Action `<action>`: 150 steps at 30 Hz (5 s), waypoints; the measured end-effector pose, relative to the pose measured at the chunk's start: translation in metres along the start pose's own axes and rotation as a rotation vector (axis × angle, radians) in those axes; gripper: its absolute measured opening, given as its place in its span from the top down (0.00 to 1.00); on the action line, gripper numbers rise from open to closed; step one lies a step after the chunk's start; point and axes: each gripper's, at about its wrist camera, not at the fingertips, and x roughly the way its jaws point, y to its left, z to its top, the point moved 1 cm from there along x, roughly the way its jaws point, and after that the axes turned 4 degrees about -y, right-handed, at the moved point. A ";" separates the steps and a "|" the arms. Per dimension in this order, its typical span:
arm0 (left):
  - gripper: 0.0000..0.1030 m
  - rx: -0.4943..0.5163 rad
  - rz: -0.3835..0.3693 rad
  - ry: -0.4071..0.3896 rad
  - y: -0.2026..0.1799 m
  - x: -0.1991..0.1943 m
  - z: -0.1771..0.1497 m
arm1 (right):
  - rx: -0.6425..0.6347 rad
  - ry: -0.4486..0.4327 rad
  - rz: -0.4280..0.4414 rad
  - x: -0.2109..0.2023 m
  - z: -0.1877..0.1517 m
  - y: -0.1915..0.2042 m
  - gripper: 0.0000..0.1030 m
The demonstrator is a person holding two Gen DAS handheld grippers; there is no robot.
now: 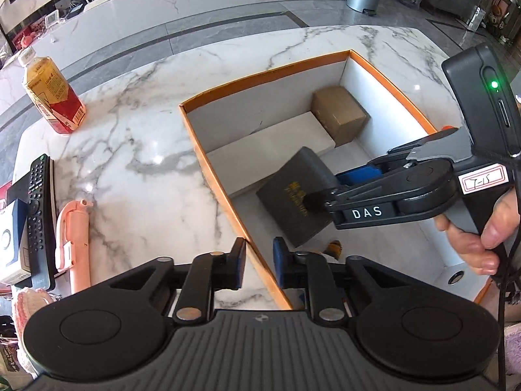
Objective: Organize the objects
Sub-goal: 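Lower the black gift box into the orange box and open the right gripper, then grasp pink pouch with left gripper while right gripper grasps white dog plush, then lower dog plush into orange box and open right gripper while left carries pink pouch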
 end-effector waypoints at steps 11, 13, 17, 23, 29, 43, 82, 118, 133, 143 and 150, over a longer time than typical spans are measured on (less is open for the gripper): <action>0.83 -0.002 -0.004 -0.014 0.001 0.000 -0.002 | -0.120 0.030 -0.115 0.006 -0.005 0.005 0.45; 0.83 -0.006 -0.007 -0.017 0.003 0.000 -0.002 | -0.116 0.026 -0.094 0.005 -0.004 0.006 0.56; 0.83 -0.009 -0.006 -0.020 0.002 0.000 -0.003 | -0.063 0.040 -0.047 0.011 0.000 0.008 0.70; 0.83 -0.007 -0.005 -0.024 0.003 0.000 -0.004 | 0.042 0.018 -0.029 0.017 -0.001 0.016 0.71; 0.83 0.017 0.008 -0.025 0.000 0.000 -0.004 | 0.189 -0.001 -0.008 0.023 -0.001 0.016 0.73; 0.78 0.002 0.025 -0.067 -0.006 -0.014 -0.004 | 0.232 0.016 0.053 0.005 -0.003 0.008 0.70; 0.55 0.395 -0.146 0.081 -0.262 0.091 0.057 | 0.352 -0.209 -0.258 -0.190 -0.148 -0.208 0.44; 0.72 0.033 -0.214 0.119 -0.260 0.069 0.035 | 0.397 -0.254 -0.186 -0.188 -0.155 -0.226 0.43; 0.72 -0.126 -0.276 -0.246 -0.189 -0.060 0.036 | 0.288 -0.396 -0.083 -0.252 -0.129 -0.136 0.43; 0.72 -0.264 -0.205 -0.326 -0.107 -0.087 -0.001 | 0.165 -0.355 0.028 -0.230 -0.100 -0.043 0.43; 0.73 -0.320 -0.139 -0.335 -0.060 -0.072 -0.023 | 0.100 -0.240 -0.020 -0.171 -0.089 -0.001 0.44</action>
